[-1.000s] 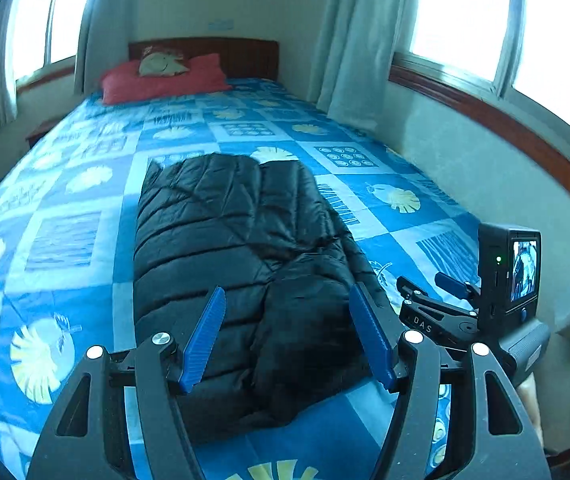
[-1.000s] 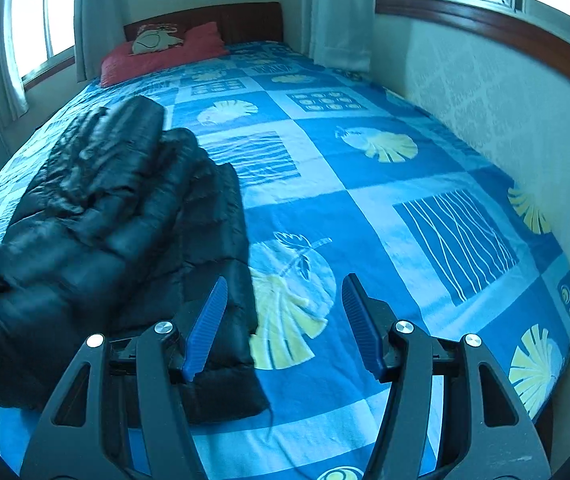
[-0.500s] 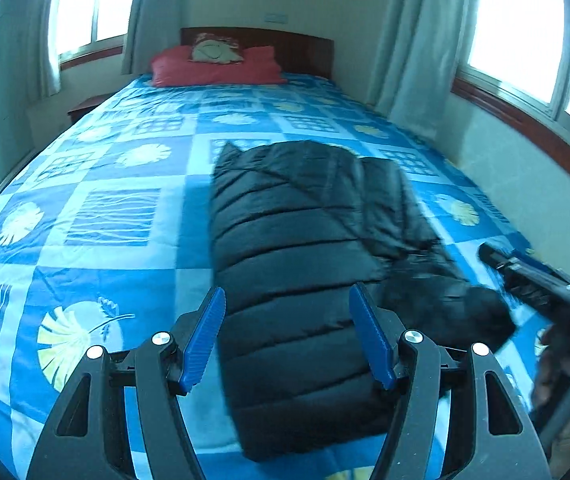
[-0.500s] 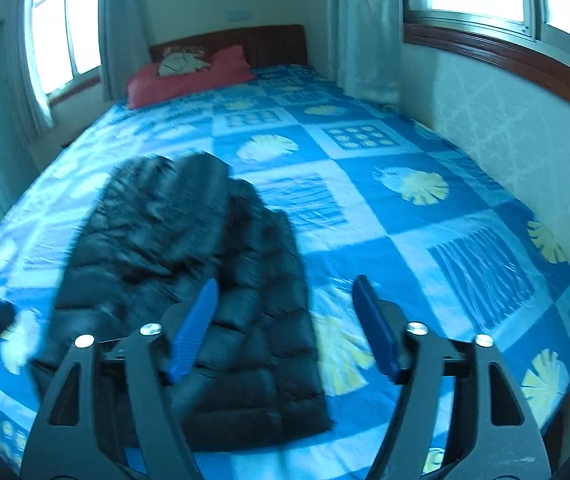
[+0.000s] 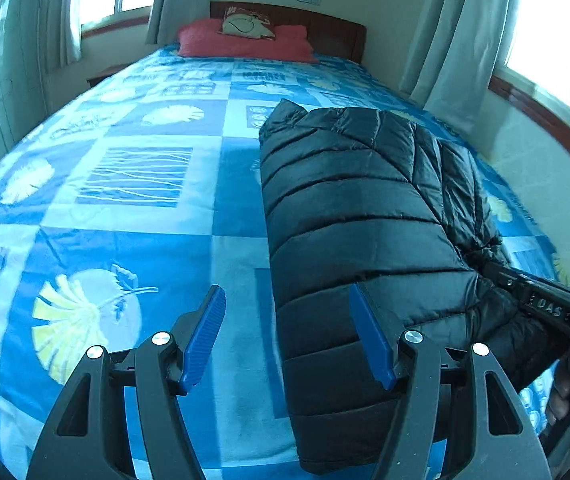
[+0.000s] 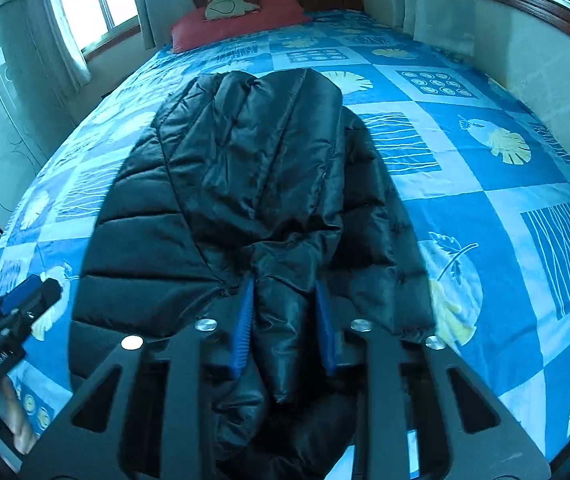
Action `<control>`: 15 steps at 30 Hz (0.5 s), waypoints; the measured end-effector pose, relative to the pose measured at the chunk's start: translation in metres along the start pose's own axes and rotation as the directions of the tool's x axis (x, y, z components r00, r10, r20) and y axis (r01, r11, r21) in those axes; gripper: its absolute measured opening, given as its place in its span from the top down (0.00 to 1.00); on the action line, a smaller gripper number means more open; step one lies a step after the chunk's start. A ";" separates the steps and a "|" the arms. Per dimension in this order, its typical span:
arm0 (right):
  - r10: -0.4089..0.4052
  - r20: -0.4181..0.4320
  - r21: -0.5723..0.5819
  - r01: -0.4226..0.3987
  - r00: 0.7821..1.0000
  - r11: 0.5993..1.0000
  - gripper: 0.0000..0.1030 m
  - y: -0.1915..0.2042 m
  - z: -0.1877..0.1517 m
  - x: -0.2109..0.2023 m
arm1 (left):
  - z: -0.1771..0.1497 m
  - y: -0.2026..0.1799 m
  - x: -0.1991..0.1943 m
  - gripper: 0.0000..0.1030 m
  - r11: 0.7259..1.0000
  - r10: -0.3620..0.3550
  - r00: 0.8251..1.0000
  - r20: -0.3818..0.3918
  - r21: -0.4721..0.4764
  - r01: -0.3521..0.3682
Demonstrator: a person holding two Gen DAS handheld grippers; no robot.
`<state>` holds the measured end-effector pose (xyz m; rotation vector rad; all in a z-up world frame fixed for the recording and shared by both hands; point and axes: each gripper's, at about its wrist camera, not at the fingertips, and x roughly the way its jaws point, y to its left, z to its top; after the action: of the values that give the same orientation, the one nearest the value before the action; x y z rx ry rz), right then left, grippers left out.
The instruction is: Fold large clothes
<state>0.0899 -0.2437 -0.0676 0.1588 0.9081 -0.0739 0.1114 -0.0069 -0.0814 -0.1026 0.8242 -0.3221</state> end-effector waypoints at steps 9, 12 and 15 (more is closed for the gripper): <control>-0.082 -0.035 0.033 0.083 0.996 0.996 0.77 -0.051 -0.012 0.041 | -0.001 -0.032 0.047 0.36 0.995 -0.063 0.996 -0.071 0.073 0.068; -0.083 -0.024 0.038 0.084 0.996 0.996 0.76 -0.054 -0.015 0.052 | -0.007 -0.031 0.077 0.36 0.996 -0.084 0.989 -0.122 0.032 0.089; -0.063 -0.015 0.048 0.063 0.998 0.997 0.75 -0.055 -0.014 0.049 | -0.008 -0.032 0.079 0.36 0.996 -0.082 0.989 -0.119 0.031 0.087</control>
<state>0.1018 -0.2958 -0.1207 0.1757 0.9253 -0.1533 0.1481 -0.0622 -0.1360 -0.0853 0.9320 -0.4259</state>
